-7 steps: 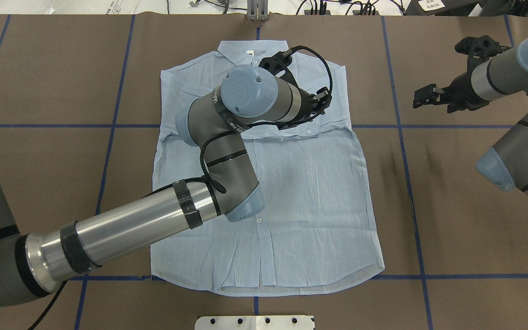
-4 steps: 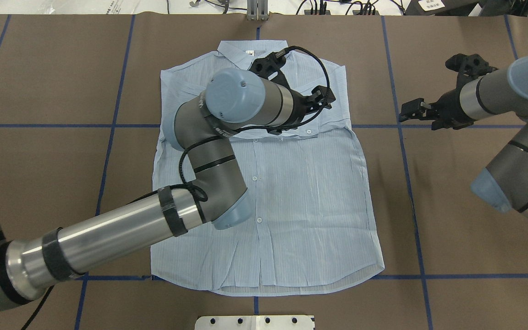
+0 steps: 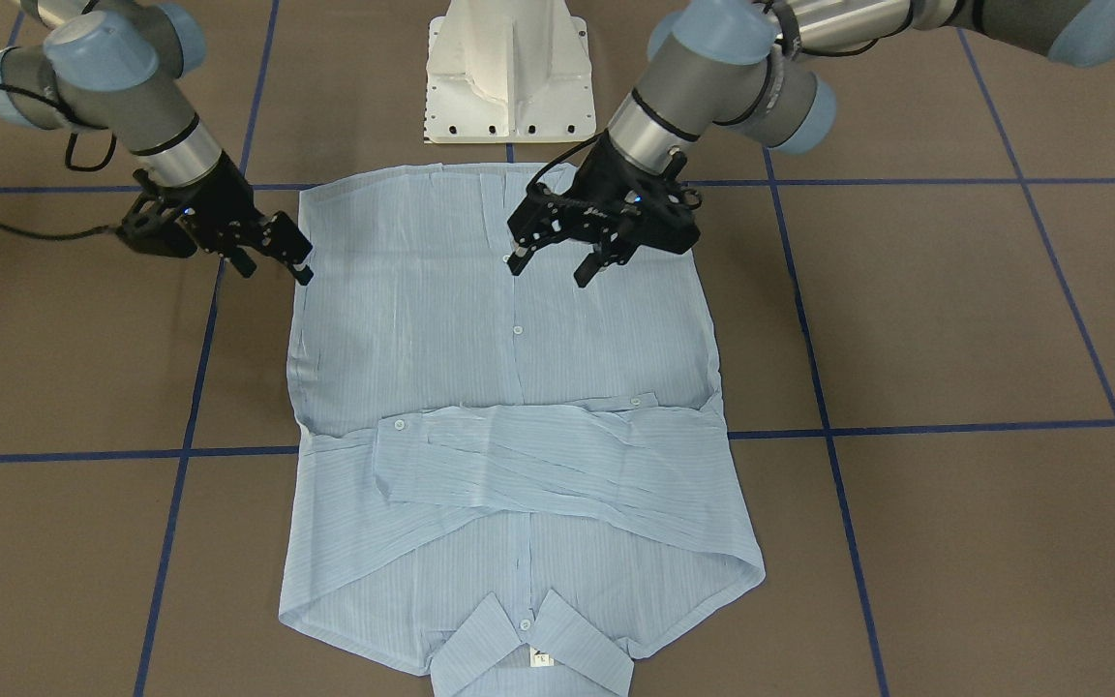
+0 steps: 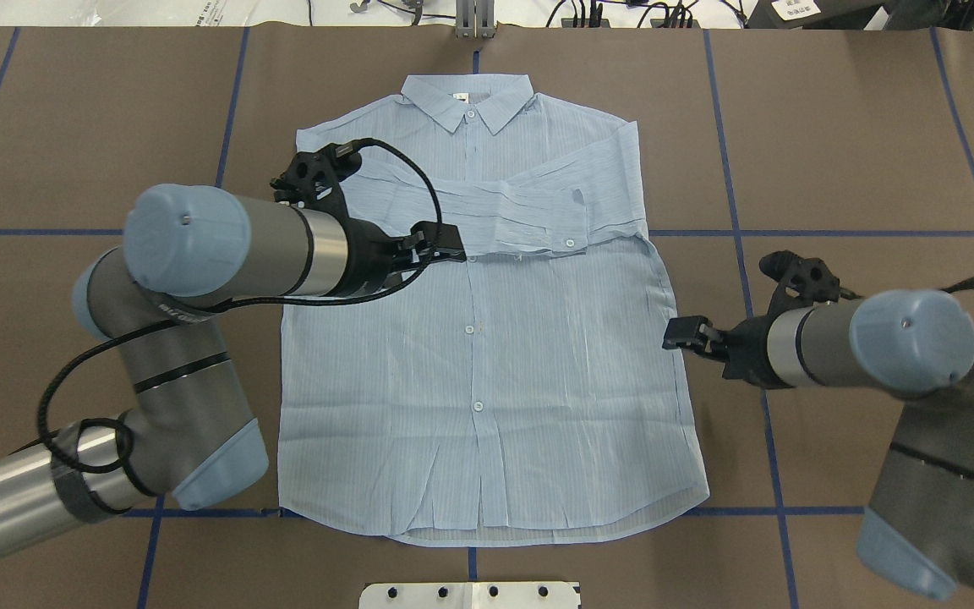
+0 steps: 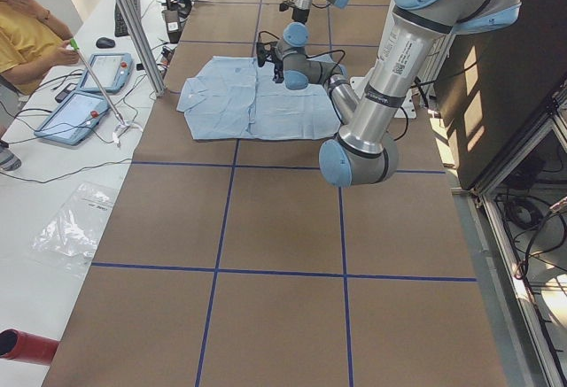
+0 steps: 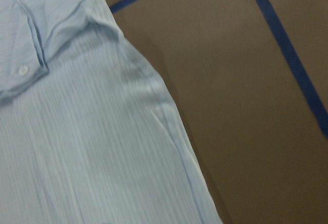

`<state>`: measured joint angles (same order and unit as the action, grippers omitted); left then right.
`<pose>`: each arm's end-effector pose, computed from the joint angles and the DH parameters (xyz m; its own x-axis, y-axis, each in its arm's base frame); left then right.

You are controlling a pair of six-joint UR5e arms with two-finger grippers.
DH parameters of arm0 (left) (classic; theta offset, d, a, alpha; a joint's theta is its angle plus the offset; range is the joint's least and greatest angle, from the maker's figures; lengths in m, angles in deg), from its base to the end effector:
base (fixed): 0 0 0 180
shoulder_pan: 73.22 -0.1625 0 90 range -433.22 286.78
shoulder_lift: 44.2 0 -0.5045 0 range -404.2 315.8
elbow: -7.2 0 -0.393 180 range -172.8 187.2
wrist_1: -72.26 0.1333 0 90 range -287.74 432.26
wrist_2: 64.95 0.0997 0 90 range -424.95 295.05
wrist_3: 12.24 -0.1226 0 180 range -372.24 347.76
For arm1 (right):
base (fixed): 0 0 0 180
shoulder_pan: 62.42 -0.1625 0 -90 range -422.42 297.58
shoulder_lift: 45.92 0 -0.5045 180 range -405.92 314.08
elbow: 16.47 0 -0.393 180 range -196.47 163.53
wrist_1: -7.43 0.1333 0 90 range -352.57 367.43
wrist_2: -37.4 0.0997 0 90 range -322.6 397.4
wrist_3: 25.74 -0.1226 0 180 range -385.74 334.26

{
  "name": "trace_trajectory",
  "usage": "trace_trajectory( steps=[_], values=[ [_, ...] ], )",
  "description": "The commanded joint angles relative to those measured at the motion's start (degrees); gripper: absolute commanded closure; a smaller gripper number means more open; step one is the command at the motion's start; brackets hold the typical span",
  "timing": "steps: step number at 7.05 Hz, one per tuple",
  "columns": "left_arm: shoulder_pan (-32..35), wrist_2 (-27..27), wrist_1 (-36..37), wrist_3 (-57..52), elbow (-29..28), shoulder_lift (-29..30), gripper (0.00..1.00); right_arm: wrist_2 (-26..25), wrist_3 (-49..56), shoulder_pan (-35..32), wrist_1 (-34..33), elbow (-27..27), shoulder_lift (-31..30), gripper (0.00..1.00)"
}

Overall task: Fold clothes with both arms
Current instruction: 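Release the sleeve and move both grippers to the hem corners nearest the robot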

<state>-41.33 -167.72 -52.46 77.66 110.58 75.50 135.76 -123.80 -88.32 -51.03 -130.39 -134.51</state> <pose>0.5170 -0.4467 0.2601 0.1800 -0.1100 -0.9775 0.3315 0.9424 -0.0450 -0.4207 -0.3326 0.4815 0.4416 0.3686 0.8180 -0.3884 0.9004 -0.1961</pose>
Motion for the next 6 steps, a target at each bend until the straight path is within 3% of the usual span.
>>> trace_trajectory(
  steps=[1, 3, 6],
  values=[
    [0.3, 0.4, 1.5, -1.0, 3.2, -2.5, 0.04, -10.4, -11.6, 11.4, -9.5, -7.0, -1.7, 0.07],
    [0.2, 2.1, 1.5, -1.1, 3.3, -4.5, 0.04, -15.1, -16.3, 15.3, -13.0, -6.6, -1.8, 0.11],
    [0.1, 4.2, 1.6, -1.0, 3.8, -4.6, 0.04, -15.0, -18.2, 16.2, -13.3, -4.9, -1.9, 0.17]
  ],
)
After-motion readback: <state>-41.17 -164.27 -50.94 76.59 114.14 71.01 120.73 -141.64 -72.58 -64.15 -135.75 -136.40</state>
